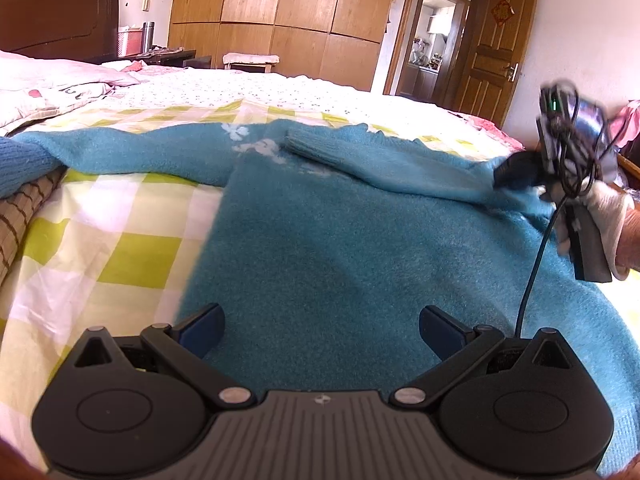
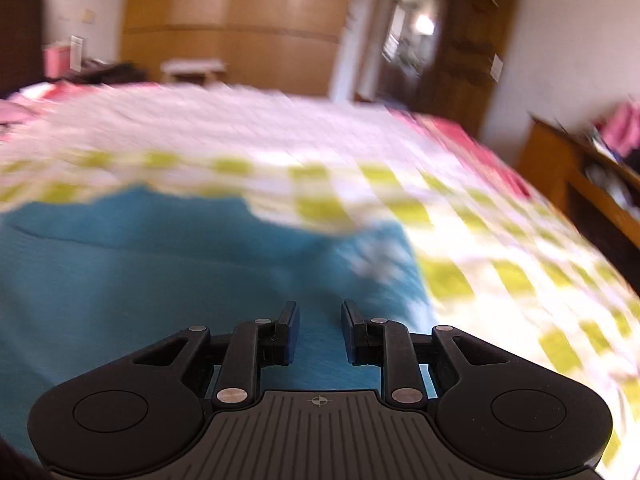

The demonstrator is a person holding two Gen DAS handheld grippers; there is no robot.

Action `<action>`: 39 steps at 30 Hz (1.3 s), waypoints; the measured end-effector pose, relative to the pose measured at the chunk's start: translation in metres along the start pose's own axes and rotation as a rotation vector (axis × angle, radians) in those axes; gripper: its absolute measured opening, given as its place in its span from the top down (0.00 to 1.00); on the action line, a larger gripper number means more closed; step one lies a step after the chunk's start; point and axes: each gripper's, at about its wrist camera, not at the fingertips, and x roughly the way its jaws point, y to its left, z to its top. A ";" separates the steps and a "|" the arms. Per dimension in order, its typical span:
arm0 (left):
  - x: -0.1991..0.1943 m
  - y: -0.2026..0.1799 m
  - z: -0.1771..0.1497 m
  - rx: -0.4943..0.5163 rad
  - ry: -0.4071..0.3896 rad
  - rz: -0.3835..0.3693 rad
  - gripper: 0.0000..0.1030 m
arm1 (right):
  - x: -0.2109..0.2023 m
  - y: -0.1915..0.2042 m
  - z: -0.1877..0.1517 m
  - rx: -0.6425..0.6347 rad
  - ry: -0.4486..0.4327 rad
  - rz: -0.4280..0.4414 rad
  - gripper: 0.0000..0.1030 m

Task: Fold small clothes
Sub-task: 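Carry the sleeve across the sweater body toward the left tool, then open the right tool and withdraw it from the laid sleeve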

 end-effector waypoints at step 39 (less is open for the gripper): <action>0.001 -0.010 -0.015 0.129 0.018 0.066 0.00 | -0.107 0.041 -0.068 -0.033 0.025 0.382 0.78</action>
